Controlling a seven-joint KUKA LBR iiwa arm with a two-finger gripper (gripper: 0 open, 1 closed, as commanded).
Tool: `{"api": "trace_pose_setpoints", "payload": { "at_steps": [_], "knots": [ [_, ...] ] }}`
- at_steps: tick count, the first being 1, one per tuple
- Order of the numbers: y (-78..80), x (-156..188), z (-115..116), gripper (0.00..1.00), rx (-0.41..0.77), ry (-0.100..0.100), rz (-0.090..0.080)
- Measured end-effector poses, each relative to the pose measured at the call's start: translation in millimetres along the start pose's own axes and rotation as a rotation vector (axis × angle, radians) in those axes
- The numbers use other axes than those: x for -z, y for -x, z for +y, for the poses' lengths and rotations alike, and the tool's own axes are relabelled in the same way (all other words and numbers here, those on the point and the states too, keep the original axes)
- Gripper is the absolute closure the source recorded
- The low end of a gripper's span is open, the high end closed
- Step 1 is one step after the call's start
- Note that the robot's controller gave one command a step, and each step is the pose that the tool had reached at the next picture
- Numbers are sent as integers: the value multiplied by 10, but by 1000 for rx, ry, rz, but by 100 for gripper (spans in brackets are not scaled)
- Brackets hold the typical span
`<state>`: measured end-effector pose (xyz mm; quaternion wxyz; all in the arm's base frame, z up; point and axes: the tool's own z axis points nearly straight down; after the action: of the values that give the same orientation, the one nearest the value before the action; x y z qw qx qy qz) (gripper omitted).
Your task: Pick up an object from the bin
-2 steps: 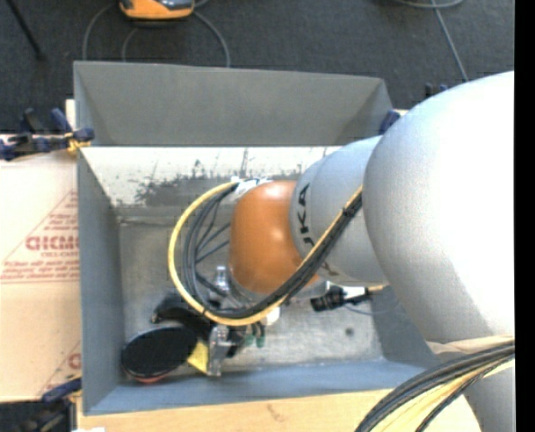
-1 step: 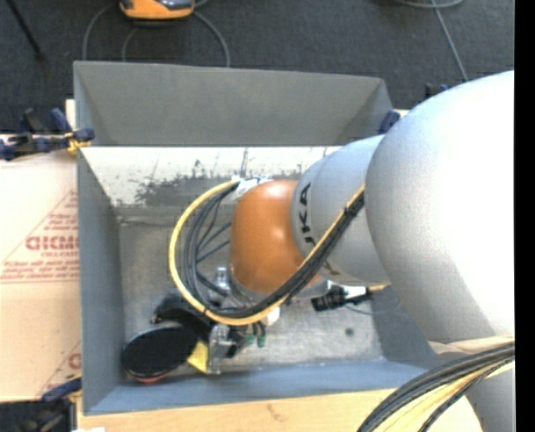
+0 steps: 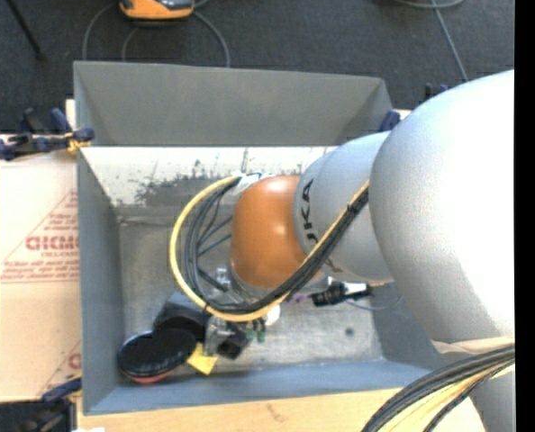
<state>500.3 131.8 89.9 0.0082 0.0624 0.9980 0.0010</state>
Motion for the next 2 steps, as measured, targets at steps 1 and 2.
{"api": "trace_pose_setpoints", "payload": {
  "at_steps": [1, 2],
  "knots": [
    [-5, 13, -3, 100, 0, 0, 1],
    [-14, 55, -8, 100, -1, -2, 7]
  ]
}}
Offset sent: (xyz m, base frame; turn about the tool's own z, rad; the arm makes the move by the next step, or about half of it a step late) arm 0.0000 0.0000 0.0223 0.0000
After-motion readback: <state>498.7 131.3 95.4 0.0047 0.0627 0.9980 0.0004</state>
